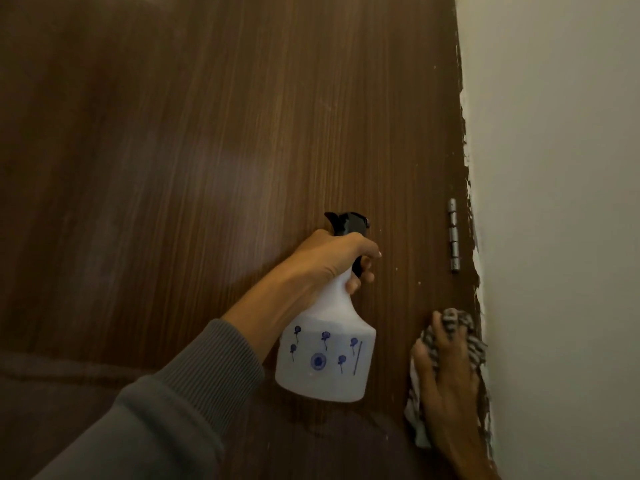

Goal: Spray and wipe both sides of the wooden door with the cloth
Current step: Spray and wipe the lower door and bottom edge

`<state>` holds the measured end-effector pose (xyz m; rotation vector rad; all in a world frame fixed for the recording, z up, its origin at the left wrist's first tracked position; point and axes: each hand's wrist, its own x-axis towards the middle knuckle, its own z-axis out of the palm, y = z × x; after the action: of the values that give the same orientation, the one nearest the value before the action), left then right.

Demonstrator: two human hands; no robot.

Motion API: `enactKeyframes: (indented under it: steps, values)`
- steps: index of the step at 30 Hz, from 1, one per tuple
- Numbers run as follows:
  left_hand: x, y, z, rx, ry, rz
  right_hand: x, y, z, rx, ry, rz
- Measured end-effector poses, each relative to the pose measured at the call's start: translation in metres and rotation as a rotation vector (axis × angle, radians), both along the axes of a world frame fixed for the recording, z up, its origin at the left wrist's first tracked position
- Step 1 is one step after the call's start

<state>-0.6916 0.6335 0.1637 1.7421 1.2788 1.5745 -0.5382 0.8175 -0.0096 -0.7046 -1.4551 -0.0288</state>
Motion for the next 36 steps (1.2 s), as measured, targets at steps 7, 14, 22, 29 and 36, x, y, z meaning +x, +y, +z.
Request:
enactKeyframes:
  steps: [7, 14, 22, 29, 36]
  values:
    - [-0.002, 0.002, 0.001, -0.009, 0.029, 0.012, -0.026, -0.045, -0.002, 0.103, -0.309, 0.066]
    - [0.003, -0.01, -0.001, -0.035, 0.03, 0.045, -0.017, -0.05, 0.0, 0.159, -0.356, 0.193]
    - [0.011, -0.024, -0.009, -0.03, -0.005, 0.086, -0.011, -0.075, 0.002, -0.021, -0.387, 0.337]
    - [0.0, -0.053, -0.046, -0.06, -0.118, 0.049, -0.052, -0.109, 0.009, 0.037, -0.379, 0.421]
    - [-0.015, -0.13, -0.087, -0.045, -0.109, 0.163, -0.06, -0.122, 0.014, -0.015, -0.24, 0.368]
